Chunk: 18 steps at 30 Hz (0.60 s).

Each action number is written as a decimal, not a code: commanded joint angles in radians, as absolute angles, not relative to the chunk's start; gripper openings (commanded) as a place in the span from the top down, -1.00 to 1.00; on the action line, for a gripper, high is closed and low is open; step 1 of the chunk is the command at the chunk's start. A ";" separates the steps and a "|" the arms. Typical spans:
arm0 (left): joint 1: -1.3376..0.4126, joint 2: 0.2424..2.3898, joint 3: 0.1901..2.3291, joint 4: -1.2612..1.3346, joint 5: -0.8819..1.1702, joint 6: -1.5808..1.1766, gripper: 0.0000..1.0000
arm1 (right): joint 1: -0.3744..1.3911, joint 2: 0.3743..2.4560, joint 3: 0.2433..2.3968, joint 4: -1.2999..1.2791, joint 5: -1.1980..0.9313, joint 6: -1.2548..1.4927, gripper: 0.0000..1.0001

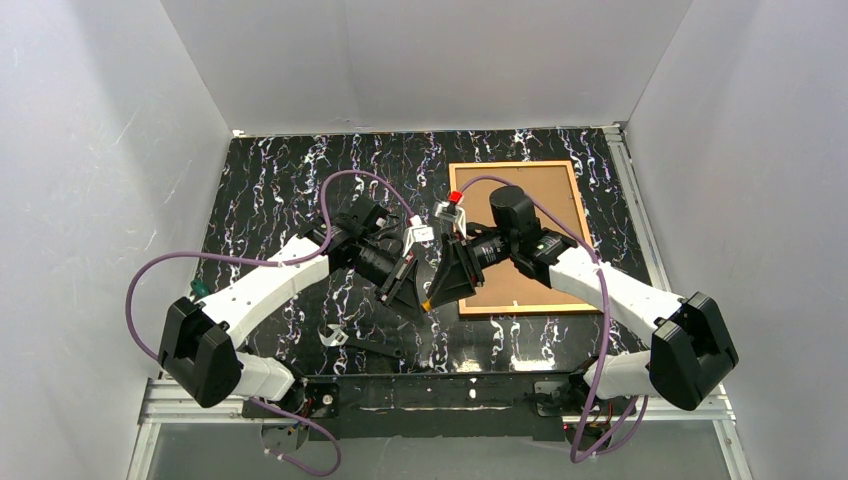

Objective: Take the photo out of the frame

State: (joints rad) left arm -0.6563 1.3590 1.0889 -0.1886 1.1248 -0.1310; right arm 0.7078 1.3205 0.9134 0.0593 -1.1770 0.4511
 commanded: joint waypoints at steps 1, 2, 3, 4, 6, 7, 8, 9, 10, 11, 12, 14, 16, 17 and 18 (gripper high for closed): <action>-0.656 1.367 1.083 -0.239 1.183 -0.129 1.00 | 0.718 1.319 0.911 0.113 -1.236 0.458 -0.01; -0.656 1.365 1.082 -0.238 1.181 -0.129 1.00 | 0.719 1.319 0.910 0.112 -1.240 0.458 -0.01; -0.656 1.366 1.082 -0.237 1.181 -0.131 1.00 | 0.721 1.320 0.909 0.112 -1.241 0.455 -0.01; -0.656 1.367 1.082 -0.237 1.182 -0.132 1.00 | 0.721 1.323 0.909 0.109 -1.245 0.451 -0.02; -0.656 1.369 1.082 -0.233 1.186 -0.136 1.00 | 0.724 1.332 0.914 0.092 -1.243 0.440 -0.03; -0.656 1.370 1.083 -0.232 1.185 -0.138 1.00 | 0.729 1.336 0.918 0.082 -1.244 0.429 -0.02; -0.656 1.370 1.084 -0.232 1.182 -0.140 1.00 | 0.732 1.338 0.921 0.072 -1.244 0.421 0.00; -0.656 1.372 1.083 -0.232 1.181 -0.140 1.00 | 0.735 1.340 0.922 0.068 -1.244 0.418 0.04; -0.655 1.371 1.084 -0.230 1.181 -0.141 1.00 | 0.737 1.342 0.921 0.068 -1.245 0.415 0.09; -0.656 1.371 1.083 -0.229 1.183 -0.143 1.00 | 0.741 1.344 0.922 0.063 -1.240 0.410 0.11; -0.656 1.373 1.083 -0.227 1.186 -0.146 1.00 | 0.742 1.343 0.922 0.054 -1.230 0.403 0.13; -0.656 1.373 1.082 -0.222 1.189 -0.150 1.00 | 0.744 1.336 0.911 0.076 -1.218 0.413 0.25; -0.655 1.376 1.081 -0.220 1.188 -0.152 1.00 | 0.745 1.331 0.910 0.093 -1.212 0.422 0.52; -0.655 1.376 1.082 -0.222 1.187 -0.152 1.00 | 0.745 1.323 0.906 0.102 -1.202 0.422 0.79; -0.656 1.377 1.082 -0.222 1.184 -0.153 1.00 | 0.747 1.310 0.901 0.105 -1.184 0.422 0.97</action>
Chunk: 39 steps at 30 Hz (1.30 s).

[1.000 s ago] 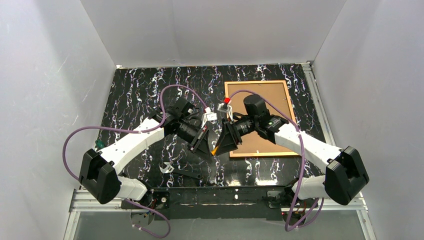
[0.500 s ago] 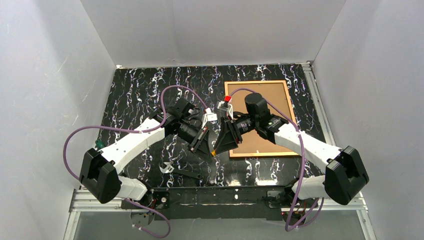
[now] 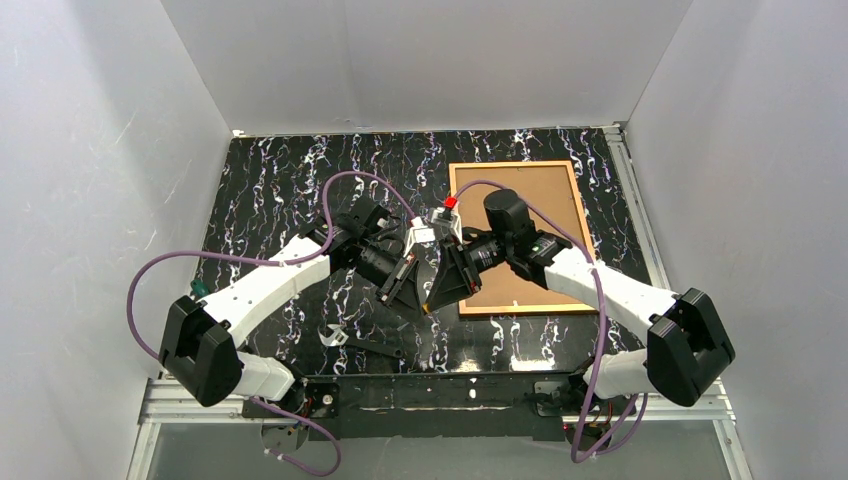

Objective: Take the photo out of the frame

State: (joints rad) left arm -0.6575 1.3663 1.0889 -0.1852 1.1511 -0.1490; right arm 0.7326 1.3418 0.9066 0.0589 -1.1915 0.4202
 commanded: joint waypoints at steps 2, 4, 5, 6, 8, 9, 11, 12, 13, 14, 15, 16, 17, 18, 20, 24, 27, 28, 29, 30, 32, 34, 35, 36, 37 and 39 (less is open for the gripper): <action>-0.652 1.378 1.086 -0.226 1.161 -0.167 1.00 | 0.748 1.281 0.882 0.097 -1.118 0.422 0.97; -0.636 1.377 1.094 -0.235 1.113 -0.184 0.96 | 0.746 1.250 0.864 0.042 -1.009 0.410 0.97; -0.618 1.372 1.093 -0.235 1.067 -0.199 0.75 | 0.746 1.231 0.848 0.022 -0.951 0.408 0.97; -0.598 1.364 1.086 -0.214 1.031 -0.230 0.56 | 0.744 1.212 0.833 0.005 -0.886 0.408 0.97; -0.545 1.345 1.070 -0.158 0.958 -0.301 0.06 | 0.741 1.168 0.806 -0.079 -0.698 0.414 0.97; -0.524 1.336 1.065 -0.143 0.907 -0.333 -0.15 | 0.741 1.145 0.794 -0.110 -0.595 0.427 0.97; -0.485 1.320 1.062 -0.128 0.780 -0.391 -0.31 | 0.741 1.097 0.770 -0.160 -0.393 0.463 0.97; -0.472 1.314 1.059 -0.131 0.716 -0.432 -0.38 | 0.740 1.074 0.760 -0.176 -0.289 0.487 0.97; -0.463 1.312 1.054 -0.130 0.667 -0.462 -0.43 | 0.741 1.057 0.755 -0.203 -0.167 0.532 0.97; -0.459 1.313 1.049 -0.126 0.630 -0.494 -0.46 | 0.737 1.043 0.748 -0.216 -0.075 0.560 0.97; -0.459 1.315 1.033 -0.110 0.602 -0.525 -0.48 | 0.734 1.036 0.745 -0.221 -0.021 0.579 0.97; -0.459 1.320 1.017 -0.085 0.589 -0.557 -0.49 | 0.731 1.033 0.748 -0.234 0.057 0.604 0.97; -0.460 1.329 1.003 -0.057 0.581 -0.594 -0.50 | 0.724 1.034 0.751 -0.234 0.100 0.617 0.97; -0.462 1.341 0.990 -0.040 0.566 -0.627 -0.50 | 0.716 1.041 0.759 -0.233 0.129 0.625 0.97; -0.473 1.376 0.976 -0.013 0.546 -0.686 -0.42 | 0.688 1.081 0.794 -0.242 0.164 0.642 0.97; -0.557 1.469 0.991 0.060 0.509 -0.733 -0.35 | 0.630 1.191 0.863 -0.239 0.228 0.618 0.97; -0.605 1.557 1.004 0.166 0.495 -0.804 -0.30 | 0.581 1.277 0.904 -0.198 0.260 0.580 0.97; -0.619 1.593 1.012 0.202 0.501 -0.825 -0.27 | 0.566 1.298 0.915 -0.181 0.256 0.571 0.97; -0.629 1.626 1.025 0.223 0.509 -0.842 -0.24 | 0.557 1.316 0.920 -0.146 0.254 0.552 0.97; -0.639 1.661 1.049 0.225 0.510 -0.847 -0.20 | 0.551 1.332 0.920 -0.104 0.256 0.527 0.97; -0.656 1.726 1.100 0.218 0.514 -0.846 -0.15 | 0.536 1.377 0.947 -0.066 0.239 0.486 0.97; -0.672 1.792 1.140 0.223 0.515 -0.843 -0.08 | 0.522 1.424 0.980 -0.042 0.215 0.468 0.97; -0.677 1.818 1.169 0.218 0.517 -0.842 -0.04 | 0.515 1.445 0.990 -0.022 0.194 0.460 0.97; -0.680 1.843 1.188 0.210 0.525 -0.841 0.00 | 0.509 1.464 1.001 -0.011 0.177 0.453 0.97; -0.682 1.862 1.204 0.201 0.529 -0.841 0.03 | 0.507 1.482 1.014 0.013 0.164 0.445 0.97; -0.687 1.891 1.223 0.197 0.537 -0.836 0.06 | 0.504 1.515 1.031 0.045 0.136 0.425 0.97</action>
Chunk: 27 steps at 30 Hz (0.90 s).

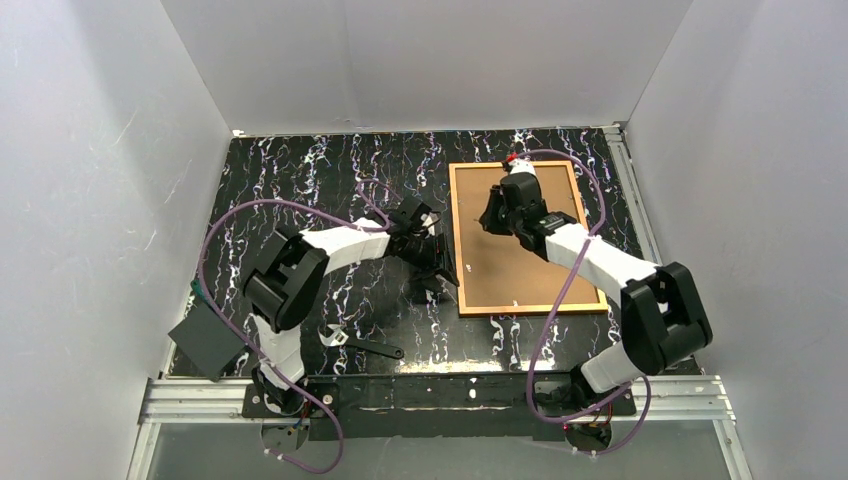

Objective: Take the photo out of the frame

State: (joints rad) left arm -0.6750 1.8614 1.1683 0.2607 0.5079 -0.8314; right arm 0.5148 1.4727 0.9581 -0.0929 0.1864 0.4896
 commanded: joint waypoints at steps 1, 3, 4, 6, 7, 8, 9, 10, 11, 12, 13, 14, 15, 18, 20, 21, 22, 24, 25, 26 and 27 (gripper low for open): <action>-0.690 1.903 1.230 0.192 0.537 -0.833 0.06 | 0.504 1.530 1.038 0.060 0.121 0.418 0.97; -0.695 1.927 1.246 0.171 0.540 -0.825 0.07 | 0.501 1.560 1.050 0.079 0.100 0.411 0.97; -0.699 1.940 1.256 0.162 0.542 -0.824 0.07 | 0.500 1.572 1.059 0.083 0.096 0.408 0.97; -0.709 1.961 1.271 0.147 0.542 -0.812 0.07 | 0.499 1.597 1.070 0.093 0.101 0.402 0.97; -0.716 1.972 1.279 0.141 0.539 -0.809 0.08 | 0.499 1.605 1.072 0.098 0.102 0.399 0.97; -0.718 1.980 1.284 0.138 0.535 -0.807 0.13 | 0.498 1.613 1.074 0.105 0.105 0.399 0.97; -0.719 1.984 1.281 0.142 0.531 -0.807 0.17 | 0.496 1.621 1.077 0.110 0.107 0.398 0.97; -0.719 1.986 1.277 0.145 0.524 -0.805 0.20 | 0.493 1.633 1.082 0.112 0.109 0.398 0.97; -0.720 1.988 1.279 0.140 0.521 -0.799 0.20 | 0.492 1.638 1.084 0.117 0.107 0.397 0.97; -0.720 1.994 1.286 0.133 0.523 -0.792 0.21 | 0.489 1.649 1.084 0.127 0.101 0.393 0.97; -0.721 2.001 1.289 0.126 0.529 -0.790 0.23 | 0.489 1.658 1.085 0.138 0.101 0.389 0.97; -0.721 2.007 1.291 0.119 0.531 -0.790 0.25 | 0.490 1.668 1.088 0.145 0.105 0.387 0.97; -0.720 2.011 1.292 0.113 0.533 -0.790 0.26 | 0.489 1.677 1.094 0.147 0.111 0.386 0.97; -0.721 2.015 1.286 0.104 0.536 -0.795 0.30 | 0.487 1.706 1.113 0.150 0.114 0.382 0.97; -0.720 2.015 1.277 0.097 0.534 -0.797 0.31 | 0.488 1.724 1.123 0.159 0.120 0.383 0.97; -0.722 2.014 1.272 0.094 0.534 -0.797 0.32 | 0.488 1.735 1.128 0.164 0.123 0.383 0.97; -0.722 2.014 1.268 0.091 0.534 -0.800 0.32 | 0.488 1.748 1.138 0.165 0.128 0.382 0.97; -0.721 2.018 1.262 0.081 0.535 -0.803 0.35 | 0.488 1.776 1.164 0.152 0.150 0.381 0.97; -0.722 2.019 1.260 0.077 0.536 -0.804 0.37 | 0.487 1.786 1.172 0.149 0.160 0.382 0.97; -0.722 2.020 1.258 0.073 0.536 -0.806 0.38 | 0.488 1.794 1.177 0.152 0.165 0.384 0.97; -0.723 2.020 1.254 0.071 0.535 -0.808 0.38 | 0.487 1.800 1.181 0.157 0.169 0.384 0.97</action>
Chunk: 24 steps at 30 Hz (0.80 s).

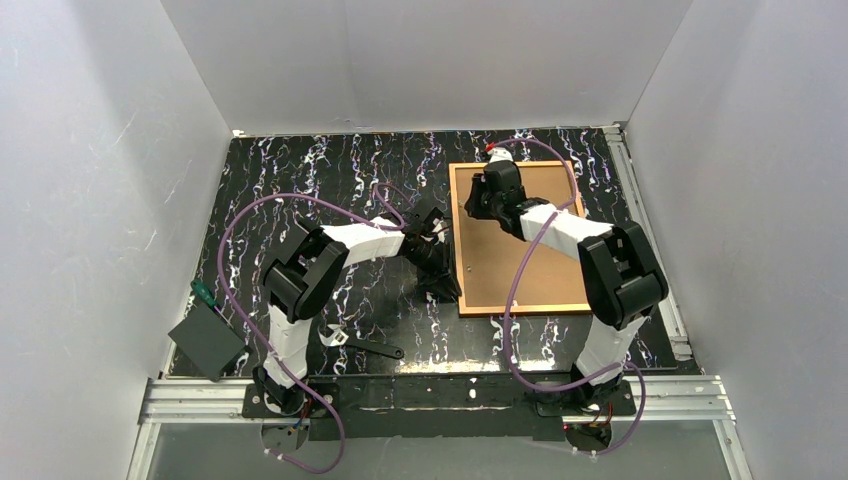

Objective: Take the photo out of the frame

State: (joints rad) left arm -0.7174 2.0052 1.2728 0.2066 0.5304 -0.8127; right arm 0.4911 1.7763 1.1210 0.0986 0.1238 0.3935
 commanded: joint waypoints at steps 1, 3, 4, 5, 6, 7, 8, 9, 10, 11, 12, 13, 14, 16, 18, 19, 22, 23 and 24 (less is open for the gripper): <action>-0.723 2.020 1.254 0.067 0.533 -0.809 0.39 | 0.488 1.809 1.187 0.158 0.170 0.382 0.97; -0.723 2.023 1.256 0.055 0.535 -0.809 0.41 | 0.488 1.827 1.201 0.152 0.177 0.383 0.97; -0.723 2.023 1.255 0.050 0.534 -0.811 0.42 | 0.488 1.834 1.205 0.152 0.184 0.383 0.97; -0.723 2.023 1.255 0.046 0.534 -0.811 0.42 | 0.488 1.843 1.209 0.151 0.188 0.383 0.97; -0.725 2.024 1.254 0.043 0.531 -0.813 0.43 | 0.489 1.849 1.211 0.154 0.191 0.383 0.97; -0.725 2.024 1.251 0.042 0.531 -0.817 0.43 | 0.488 1.856 1.213 0.157 0.192 0.383 0.97; -0.726 2.022 1.248 0.042 0.530 -0.819 0.44 | 0.489 1.863 1.216 0.162 0.192 0.382 0.97; -0.725 2.024 1.248 0.042 0.532 -0.823 0.44 | 0.488 1.871 1.221 0.164 0.192 0.381 0.97; -0.726 2.026 1.245 0.043 0.533 -0.826 0.45 | 0.489 1.880 1.228 0.162 0.197 0.382 0.97; -0.726 2.027 1.244 0.040 0.534 -0.830 0.46 | 0.489 1.887 1.236 0.157 0.206 0.382 0.97; -0.726 2.027 1.238 0.036 0.531 -0.833 0.48 | 0.489 1.898 1.243 0.150 0.218 0.383 0.97; -0.727 2.024 1.232 0.038 0.526 -0.840 0.49 | 0.492 1.902 1.249 0.142 0.252 0.383 0.97; -0.726 2.023 1.226 0.040 0.521 -0.844 0.50 | 0.494 1.905 1.260 0.123 0.270 0.385 0.97; -0.728 2.019 1.216 0.041 0.510 -0.852 0.51 | 0.504 1.909 1.271 0.113 0.352 0.379 0.97; -0.730 2.020 1.210 0.046 0.508 -0.858 0.52 | 0.510 1.926 1.312 0.059 0.402 0.379 0.97; -0.730 2.022 1.210 0.047 0.509 -0.864 0.52 | 0.510 1.933 1.328 0.038 0.413 0.378 0.97; -0.732 2.024 1.212 0.055 0.519 -0.866 0.52 | 0.511 1.905 1.292 0.094 0.361 0.352 0.97; -0.733 2.023 1.213 0.055 0.520 -0.863 0.52 | 0.510 1.882 1.267 0.143 0.324 0.339 0.97; -0.732 2.021 1.215 0.053 0.520 -0.858 0.51 | 0.507 1.855 1.256 0.163 0.293 0.329 0.97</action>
